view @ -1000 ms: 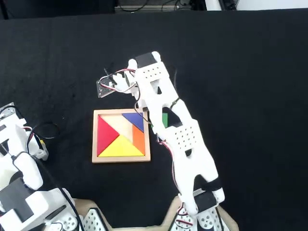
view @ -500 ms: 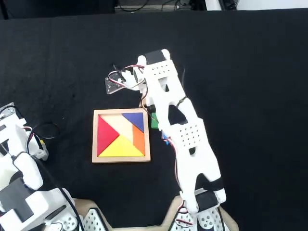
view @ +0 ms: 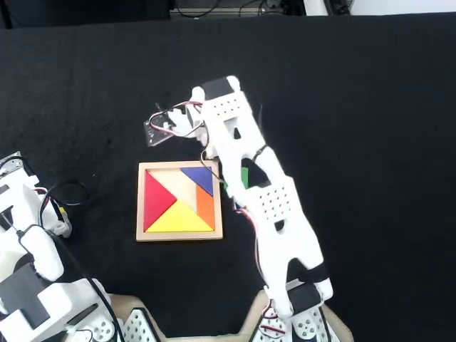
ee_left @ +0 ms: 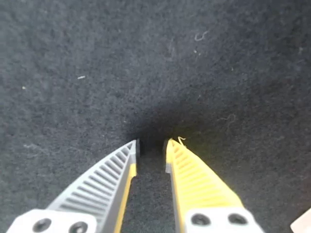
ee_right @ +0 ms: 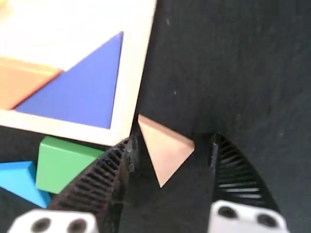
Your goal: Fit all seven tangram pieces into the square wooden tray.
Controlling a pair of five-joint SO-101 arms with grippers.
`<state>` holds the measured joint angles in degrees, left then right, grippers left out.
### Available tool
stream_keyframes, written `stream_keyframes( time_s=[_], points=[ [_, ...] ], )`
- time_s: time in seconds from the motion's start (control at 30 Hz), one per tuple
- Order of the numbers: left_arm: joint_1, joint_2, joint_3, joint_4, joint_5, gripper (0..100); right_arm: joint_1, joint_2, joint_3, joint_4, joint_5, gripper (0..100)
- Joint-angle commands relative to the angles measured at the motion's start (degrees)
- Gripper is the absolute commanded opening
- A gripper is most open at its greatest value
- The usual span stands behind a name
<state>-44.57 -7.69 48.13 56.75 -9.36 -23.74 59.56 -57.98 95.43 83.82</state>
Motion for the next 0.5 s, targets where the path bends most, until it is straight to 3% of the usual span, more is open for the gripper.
stream_keyframes(
  time_s=[0.0,0.47],
  points=[
    [-1.98,-0.7,0.13,-0.79,0.09,11,-1.32,-0.48,-2.51,-0.26,1.76,24.0],
    [-1.98,-0.7,0.13,-0.79,0.09,11,2.02,1.71,-2.42,0.79,1.93,22.9]
  ],
)
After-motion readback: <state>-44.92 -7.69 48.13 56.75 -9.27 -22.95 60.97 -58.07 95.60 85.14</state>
